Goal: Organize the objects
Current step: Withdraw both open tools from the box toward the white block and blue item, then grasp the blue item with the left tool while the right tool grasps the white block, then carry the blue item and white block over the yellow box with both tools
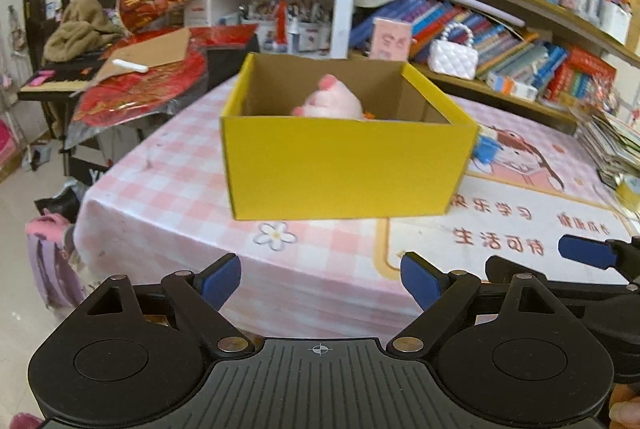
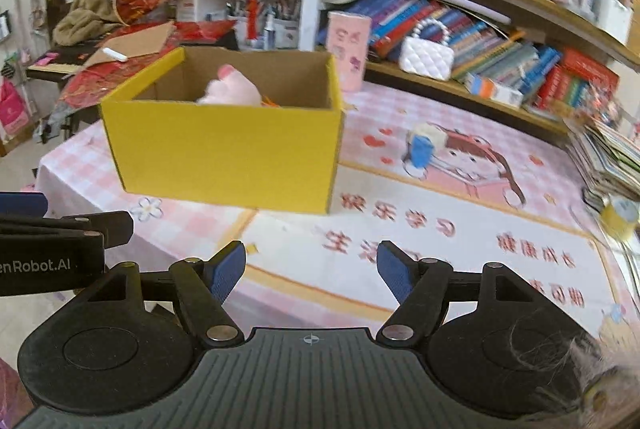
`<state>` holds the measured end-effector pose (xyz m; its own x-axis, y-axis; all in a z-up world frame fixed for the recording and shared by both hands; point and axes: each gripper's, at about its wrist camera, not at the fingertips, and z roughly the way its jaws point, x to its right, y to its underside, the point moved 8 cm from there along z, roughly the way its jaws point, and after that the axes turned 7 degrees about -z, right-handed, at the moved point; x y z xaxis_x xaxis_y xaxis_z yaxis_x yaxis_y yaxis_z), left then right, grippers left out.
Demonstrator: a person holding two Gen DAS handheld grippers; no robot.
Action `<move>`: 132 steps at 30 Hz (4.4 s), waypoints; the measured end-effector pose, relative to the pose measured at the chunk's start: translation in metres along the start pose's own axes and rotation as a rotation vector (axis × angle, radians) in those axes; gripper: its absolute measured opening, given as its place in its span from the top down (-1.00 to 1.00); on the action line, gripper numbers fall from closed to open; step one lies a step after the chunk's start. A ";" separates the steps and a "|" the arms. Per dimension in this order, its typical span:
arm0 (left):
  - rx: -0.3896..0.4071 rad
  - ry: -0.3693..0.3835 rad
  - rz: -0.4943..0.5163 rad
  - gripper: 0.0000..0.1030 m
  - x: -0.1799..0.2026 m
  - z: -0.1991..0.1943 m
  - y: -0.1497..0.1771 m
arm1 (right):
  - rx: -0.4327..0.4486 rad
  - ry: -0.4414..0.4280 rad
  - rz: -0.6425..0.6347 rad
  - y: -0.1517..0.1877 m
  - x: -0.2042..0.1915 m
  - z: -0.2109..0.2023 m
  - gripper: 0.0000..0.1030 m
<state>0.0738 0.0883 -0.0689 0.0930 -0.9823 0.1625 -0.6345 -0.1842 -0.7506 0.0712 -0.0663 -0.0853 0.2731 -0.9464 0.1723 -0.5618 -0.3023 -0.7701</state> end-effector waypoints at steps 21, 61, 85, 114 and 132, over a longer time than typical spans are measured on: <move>-0.056 0.165 0.145 -0.74 0.115 0.040 -0.006 | -0.074 0.189 0.152 0.029 0.110 0.002 -0.38; -0.041 0.071 0.119 -0.74 0.255 0.155 -0.066 | -0.047 0.138 0.202 -0.036 0.294 0.126 -0.39; -0.094 -0.077 0.153 -0.05 0.274 0.261 -0.075 | -0.019 0.011 0.213 -0.077 0.317 0.197 -0.38; -0.056 0.030 0.103 0.59 0.228 0.150 -0.061 | -0.031 -0.282 -0.120 -0.096 0.216 0.294 0.21; -0.038 0.189 0.160 0.59 0.220 0.114 -0.043 | -0.051 -0.133 0.192 -0.050 0.252 0.143 0.30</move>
<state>0.2089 -0.1233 -0.0736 -0.1542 -0.9744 0.1635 -0.6584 -0.0221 -0.7523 0.2801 -0.2733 -0.0911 0.2561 -0.9648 -0.0592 -0.6511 -0.1269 -0.7483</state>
